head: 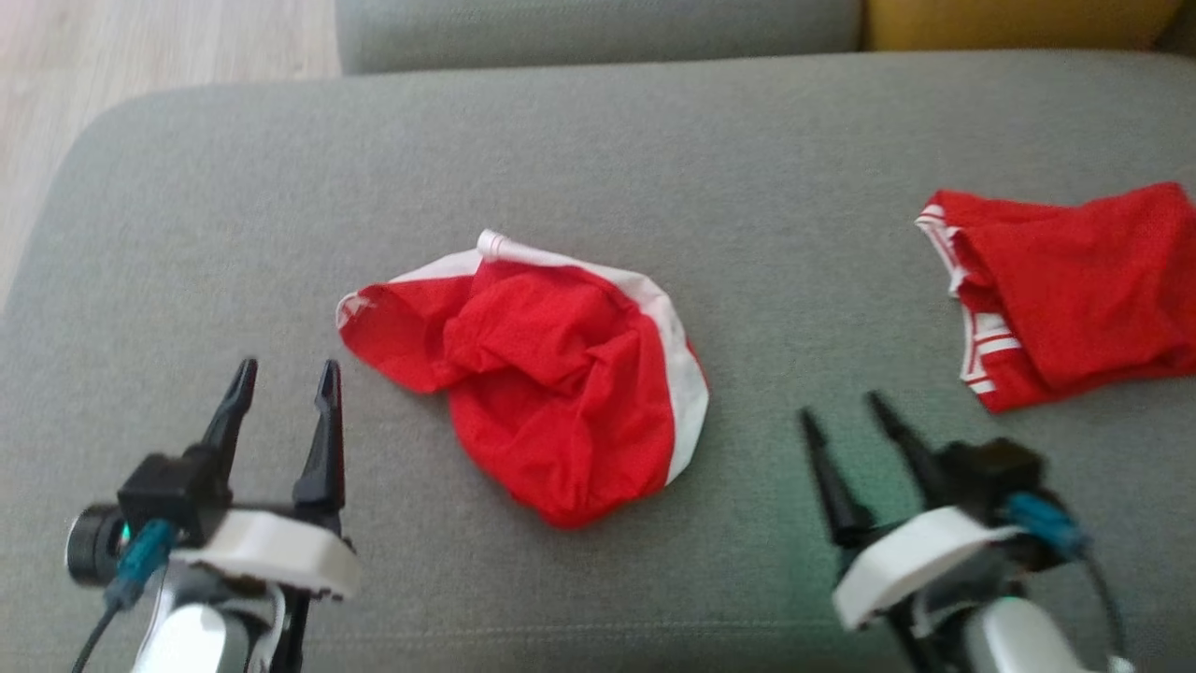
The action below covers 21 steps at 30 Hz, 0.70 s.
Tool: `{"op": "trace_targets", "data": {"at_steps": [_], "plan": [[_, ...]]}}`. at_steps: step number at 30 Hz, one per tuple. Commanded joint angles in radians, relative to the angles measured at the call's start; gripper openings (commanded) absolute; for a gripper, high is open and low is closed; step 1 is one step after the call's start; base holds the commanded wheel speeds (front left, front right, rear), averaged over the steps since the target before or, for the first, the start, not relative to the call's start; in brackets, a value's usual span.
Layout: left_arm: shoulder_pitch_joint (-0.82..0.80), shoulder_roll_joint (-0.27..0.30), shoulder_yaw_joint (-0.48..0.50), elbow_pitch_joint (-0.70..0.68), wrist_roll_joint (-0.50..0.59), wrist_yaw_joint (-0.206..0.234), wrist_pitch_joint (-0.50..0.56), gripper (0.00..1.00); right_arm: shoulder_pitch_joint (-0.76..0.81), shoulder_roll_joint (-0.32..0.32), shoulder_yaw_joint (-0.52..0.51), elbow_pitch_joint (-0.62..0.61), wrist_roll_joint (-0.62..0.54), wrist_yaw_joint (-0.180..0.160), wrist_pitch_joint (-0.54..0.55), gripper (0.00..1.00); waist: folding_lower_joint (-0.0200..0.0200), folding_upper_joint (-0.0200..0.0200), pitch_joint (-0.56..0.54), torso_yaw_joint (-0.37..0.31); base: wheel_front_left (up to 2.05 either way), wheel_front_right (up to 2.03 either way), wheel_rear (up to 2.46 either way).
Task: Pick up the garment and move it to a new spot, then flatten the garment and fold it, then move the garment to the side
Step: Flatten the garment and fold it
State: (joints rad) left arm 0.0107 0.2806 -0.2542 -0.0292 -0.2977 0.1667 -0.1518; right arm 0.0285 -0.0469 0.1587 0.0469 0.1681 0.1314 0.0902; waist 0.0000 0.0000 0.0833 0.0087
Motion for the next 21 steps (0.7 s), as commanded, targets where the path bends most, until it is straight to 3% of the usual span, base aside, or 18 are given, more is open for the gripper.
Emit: {"op": "trace_targets", "data": {"at_steps": [1,7,14,15,16,18,21], "plan": [[-0.071,0.019,0.033,-0.029,0.001,-0.004,-0.011,1.0,-0.056,-0.003,0.051,-0.011,0.013,-0.001,0.004,1.0,0.0,0.0,0.025,0.021,0.0,0.0,0.0],[-0.129,0.004,0.016,0.013,-0.003,-0.024,-0.04,1.0,-0.104,-0.003,0.198,0.163,0.08,-0.001,0.002,1.0,0.0,0.0,0.076,0.071,0.0,0.0,0.0],[-0.166,-0.01,0.01,0.056,-0.01,-0.034,-0.066,1.0,-0.187,-0.003,0.299,0.34,0.16,-0.001,-0.022,1.0,0.0,0.0,0.107,0.105,0.0,0.0,0.0],[-0.168,-0.011,0.011,0.061,-0.011,-0.034,-0.069,1.0,-0.198,-0.003,0.308,0.354,0.17,-0.001,-0.028,0.95,0.0,0.0,0.108,0.106,0.0,0.0,0.0],[-0.17,-0.012,0.011,0.064,-0.011,-0.034,-0.071,1.0,-0.207,-0.003,0.315,0.367,0.177,-0.001,-0.034,0.49,0.0,0.0,0.109,0.106,0.0,0.0,0.0],[-0.173,-0.012,0.013,0.07,-0.013,-0.033,-0.075,1.0,-0.225,-0.003,0.33,0.385,0.192,-0.001,-0.047,0.0,0.0,0.0,0.111,0.103,0.0,0.0,0.0],[-0.176,-0.01,0.02,0.075,-0.016,-0.03,-0.081,1.0,-0.251,-0.003,0.34,0.396,0.205,-0.001,-0.067,0.0,0.0,0.0,0.112,0.09,0.0,0.0,0.0]]}}
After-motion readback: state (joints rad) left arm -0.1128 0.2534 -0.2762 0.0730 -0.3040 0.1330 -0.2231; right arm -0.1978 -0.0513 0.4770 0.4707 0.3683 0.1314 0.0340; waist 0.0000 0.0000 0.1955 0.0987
